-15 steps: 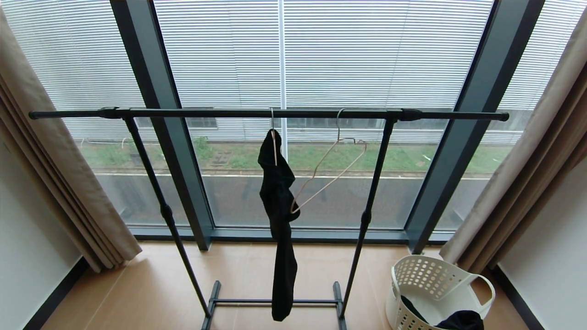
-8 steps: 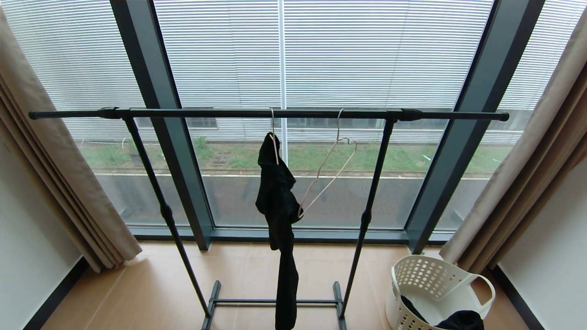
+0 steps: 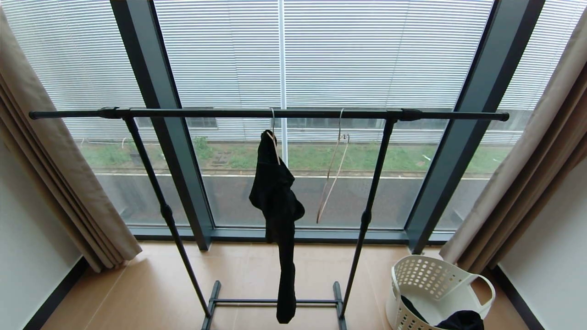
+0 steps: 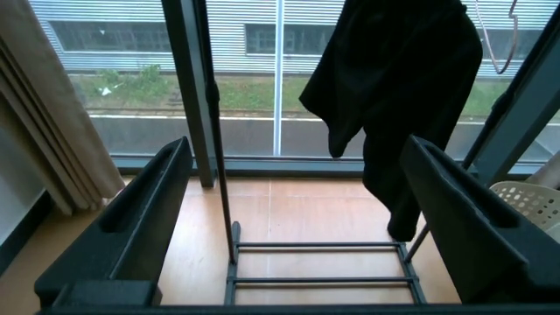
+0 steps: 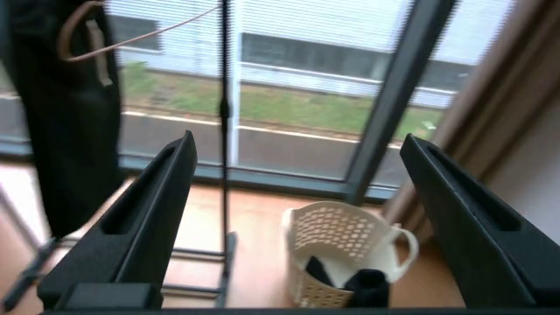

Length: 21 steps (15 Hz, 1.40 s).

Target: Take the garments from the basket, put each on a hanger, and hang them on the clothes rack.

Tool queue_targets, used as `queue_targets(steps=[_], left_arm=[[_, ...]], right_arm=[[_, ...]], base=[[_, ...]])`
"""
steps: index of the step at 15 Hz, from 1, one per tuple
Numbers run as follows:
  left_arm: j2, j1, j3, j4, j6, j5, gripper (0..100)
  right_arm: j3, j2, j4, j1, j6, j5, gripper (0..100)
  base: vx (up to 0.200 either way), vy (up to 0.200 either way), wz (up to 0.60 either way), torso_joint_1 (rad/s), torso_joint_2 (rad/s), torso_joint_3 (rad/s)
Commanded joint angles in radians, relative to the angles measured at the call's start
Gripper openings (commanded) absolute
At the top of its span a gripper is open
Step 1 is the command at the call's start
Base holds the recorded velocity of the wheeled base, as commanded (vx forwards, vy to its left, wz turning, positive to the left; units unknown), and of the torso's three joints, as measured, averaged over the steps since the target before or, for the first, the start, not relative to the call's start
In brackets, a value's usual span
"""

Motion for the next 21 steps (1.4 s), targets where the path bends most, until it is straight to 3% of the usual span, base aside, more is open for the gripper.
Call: queue_targets(steps=[1, 14, 21], left_arm=[[0.002, 0.000, 0.000, -0.001, 0.008, 0.001, 100], [0.002, 0.003, 0.000, -0.004, -0.012, -0.005, 100], [0.002, 0.002, 0.000, -0.004, -0.020, -0.027, 100]], right_arm=[[0.000, -0.001, -0.001, 0.000, 0.000, 0.004, 100], [0.000, -0.001, -0.003, 0.000, 0.023, 0.003, 100], [0.000, -0.001, -0.003, 0.000, 0.022, 0.003, 100]], base=[[0.000, 0.000, 0.00, 0.000, 0.00, 0.000], [0.000, 0.000, 0.00, -0.005, 0.01, 0.007], [0.000, 0.000, 0.00, -0.145, 0.34, 0.182]])
